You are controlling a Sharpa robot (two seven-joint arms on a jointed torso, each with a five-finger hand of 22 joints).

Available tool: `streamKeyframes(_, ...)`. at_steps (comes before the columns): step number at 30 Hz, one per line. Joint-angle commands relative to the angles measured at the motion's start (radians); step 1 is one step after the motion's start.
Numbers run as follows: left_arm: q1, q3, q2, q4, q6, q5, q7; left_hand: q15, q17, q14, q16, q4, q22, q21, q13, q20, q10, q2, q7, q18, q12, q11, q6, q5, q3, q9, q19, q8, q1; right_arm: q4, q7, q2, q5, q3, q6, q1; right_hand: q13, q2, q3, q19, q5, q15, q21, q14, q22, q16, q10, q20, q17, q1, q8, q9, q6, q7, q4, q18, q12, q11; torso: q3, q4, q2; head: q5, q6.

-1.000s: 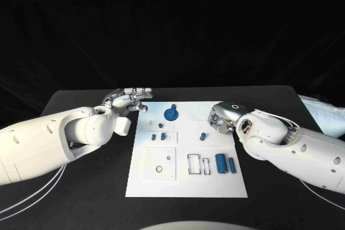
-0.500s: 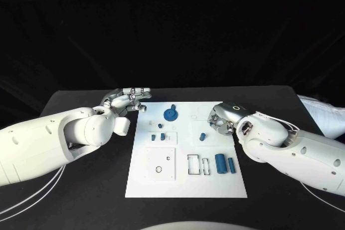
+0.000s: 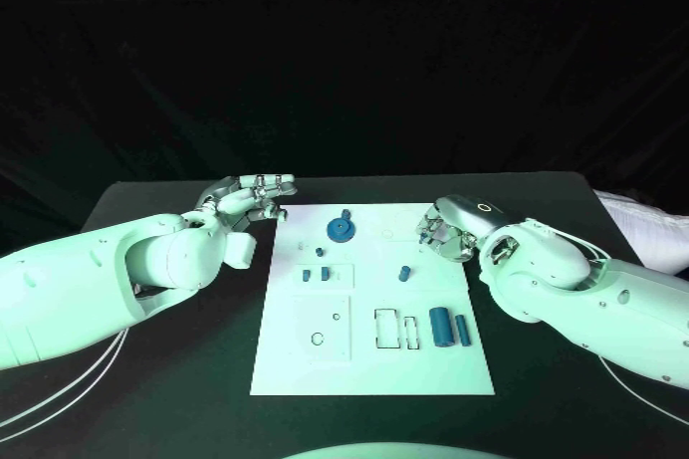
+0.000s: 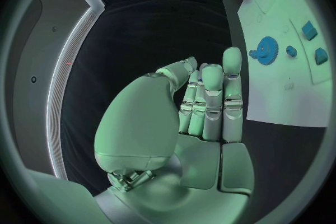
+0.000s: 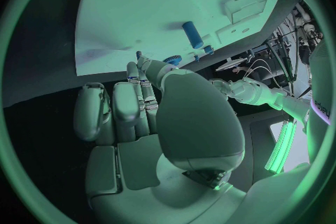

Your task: Assemble the parts on the task board

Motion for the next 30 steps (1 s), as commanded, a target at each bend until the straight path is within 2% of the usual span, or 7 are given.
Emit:
streamKeyframes(1,0.000,0.001,0.000,-0.002,0.000,0.001,0.015,0.000,0.001,-0.006,-0.001,-0.003,0.001,0.003,0.002,-0.002,-0.004,0.007,0.001,0.014,0.006,0.000,-0.009,0.006,-0.005,-0.001,-0.005,0.005,0.000,0.020,0.019,-0.011,0.039,0.004,-0.042,0.000,0.001,0.000,0.001,0.008,0.004,-0.007,0.005,0.039,0.002,0.005,0.009,-0.002,0.002,-0.007,0.005,0.001,0.006,0.000,-0.004,-0.015,-0.003,0.000,-0.0011,0.0009,0.001,0.000,-0.001)
streamKeyframes(5,0.000,0.001,0.000,-0.004,0.001,0.001,0.014,0.000,0.001,-0.006,-0.001,-0.003,0.001,0.003,0.002,-0.002,-0.004,0.007,0.001,0.014,0.006,0.000,-0.009,0.006,-0.005,-0.001,-0.005,0.005,0.000,0.055,0.029,-0.024,0.054,0.009,-0.061,0.000,0.000,-0.001,0.001,0.009,0.012,-0.008,0.006,0.038,0.003,0.007,0.009,-0.002,0.002,-0.008,0.004,0.002,0.007,0.001,-0.006,-0.015,-0.005,0.000,-0.0010,-0.0012,0.000,0.005,-0.002)
streamKeyframes(11,0.000,0.001,0.003,-0.005,0.006,0.001,0.013,0.000,-0.003,-0.007,-0.003,-0.004,-0.001,-0.002,0.002,-0.002,-0.005,0.007,0.001,0.014,0.007,0.000,-0.010,0.006,-0.005,-0.001,-0.005,0.005,0.001,0.116,0.040,-0.023,0.065,0.011,-0.075,-0.003,-0.001,-0.002,0.000,0.009,0.016,-0.008,0.007,0.038,0.004,0.008,0.009,-0.002,0.002,-0.009,0.004,0.003,0.007,0.001,-0.007,-0.015,-0.006,0.000,-0.0019,0.0005,0.000,0.012,0.000)
streamKeyframes(19,0.000,0.001,0.012,-0.001,0.013,0.001,0.009,0.000,-0.003,-0.007,-0.003,-0.004,-0.001,-0.002,0.002,-0.002,-0.005,0.007,0.001,0.014,0.007,0.000,-0.010,0.006,-0.005,-0.001,-0.005,0.005,0.001,0.183,0.040,0.025,0.009,0.007,-0.037,-0.025,-0.001,-0.002,0.000,0.010,0.019,-0.007,0.008,0.038,0.005,0.009,0.008,-0.002,0.003,-0.012,0.003,0.003,0.006,0.002,-0.007,-0.016,-0.007,0.001,-0.0056,0.0048,0.000,0.032,-0.008)
streamKeyframes(21,0.000,0.001,0.015,0.002,0.013,0.001,0.009,0.000,-0.003,-0.007,-0.003,-0.004,-0.001,-0.002,0.002,-0.002,-0.005,0.007,0.001,0.014,0.007,0.000,-0.010,0.006,-0.005,-0.001,-0.005,0.005,0.001,0.191,0.039,0.038,-0.007,0.002,-0.024,-0.033,-0.001,-0.002,0.000,0.010,0.019,-0.007,0.008,0.038,0.005,0.009,0.008,-0.002,0.003,-0.012,0.003,0.003,0.006,0.002,-0.007,-0.016,-0.007,0.001,-0.0064,0.0047,0.000,0.040,-0.010)
streamKeyframes(24,0.001,0.001,0.016,0.007,0.014,0.001,0.008,0.000,-0.004,-0.008,-0.003,-0.005,-0.002,-0.005,0.002,-0.002,-0.006,0.008,0.002,0.015,0.008,0.000,-0.010,0.006,-0.006,-0.001,-0.006,0.006,0.002,0.194,0.038,0.059,-0.023,-0.012,0.000,-0.045,-0.002,-0.002,-0.001,0.010,0.021,-0.007,0.008,0.038,0.006,0.010,0.007,-0.002,0.004,-0.013,0.002,0.003,0.005,0.003,-0.006,-0.016,-0.007,0.002,-0.0041,0.0006,0.000,0.058,-0.021)
streamKeyframes(30,0.001,0.001,0.022,0.015,0.015,0.001,0.008,0.000,-0.004,-0.008,-0.003,-0.005,-0.002,-0.005,0.002,-0.002,-0.006,0.008,0.002,0.015,0.008,0.000,-0.010,0.006,-0.006,-0.001,-0.006,0.006,0.002,0.187,0.036,0.097,-0.041,-0.034,0.041,-0.077,-0.002,-0.002,-0.002,0.011,0.023,-0.006,0.009,0.038,0.007,0.012,0.005,-0.002,0.005,-0.015,0.001,0.003,0.003,0.004,-0.007,-0.016,-0.008,0.003,-0.0040,0.0002,0.001,0.077,-0.029)
